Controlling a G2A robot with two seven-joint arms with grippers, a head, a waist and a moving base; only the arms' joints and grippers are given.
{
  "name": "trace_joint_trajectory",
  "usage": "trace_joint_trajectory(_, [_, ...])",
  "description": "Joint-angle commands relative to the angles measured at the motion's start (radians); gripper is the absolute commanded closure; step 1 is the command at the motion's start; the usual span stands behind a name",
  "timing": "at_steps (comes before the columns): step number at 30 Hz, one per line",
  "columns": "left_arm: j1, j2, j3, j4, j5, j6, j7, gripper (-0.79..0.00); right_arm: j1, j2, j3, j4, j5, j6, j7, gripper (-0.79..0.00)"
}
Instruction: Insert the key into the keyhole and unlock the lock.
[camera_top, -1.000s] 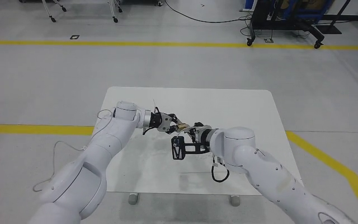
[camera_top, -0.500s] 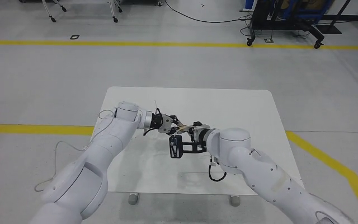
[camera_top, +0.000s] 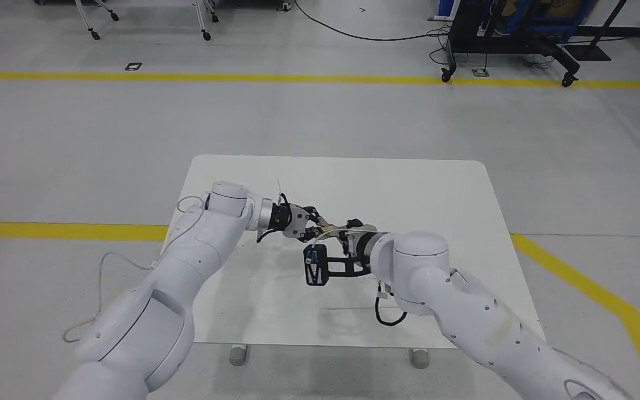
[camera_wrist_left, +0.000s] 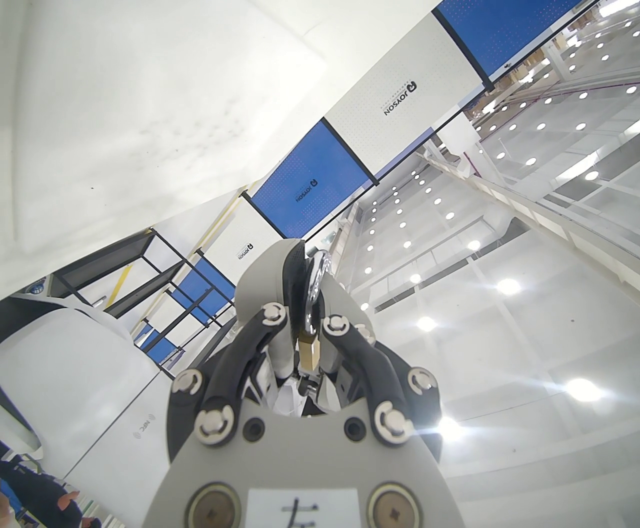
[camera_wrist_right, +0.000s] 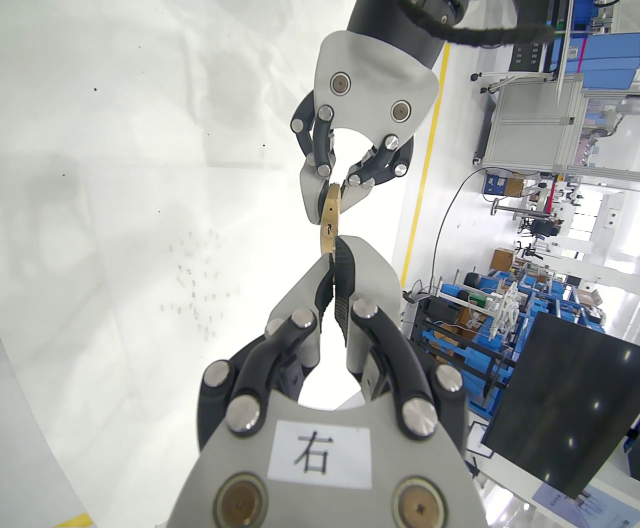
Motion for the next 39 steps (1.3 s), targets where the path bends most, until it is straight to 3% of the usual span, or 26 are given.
trace_joint_trajectory(1, [0.0,-0.001,-0.001,0.0,0.003,0.001,-0.001,0.0,0.0,-0.001,-0.005,0.002,-0.014,0.007,0.007,0.0])
trace_joint_trajectory(39, [0.0,-0.018,-0.024,0.014,0.047,0.009,-0.008,0.0,0.044,0.03,-0.084,0.005,-0.016,0.028,0.028,0.0])
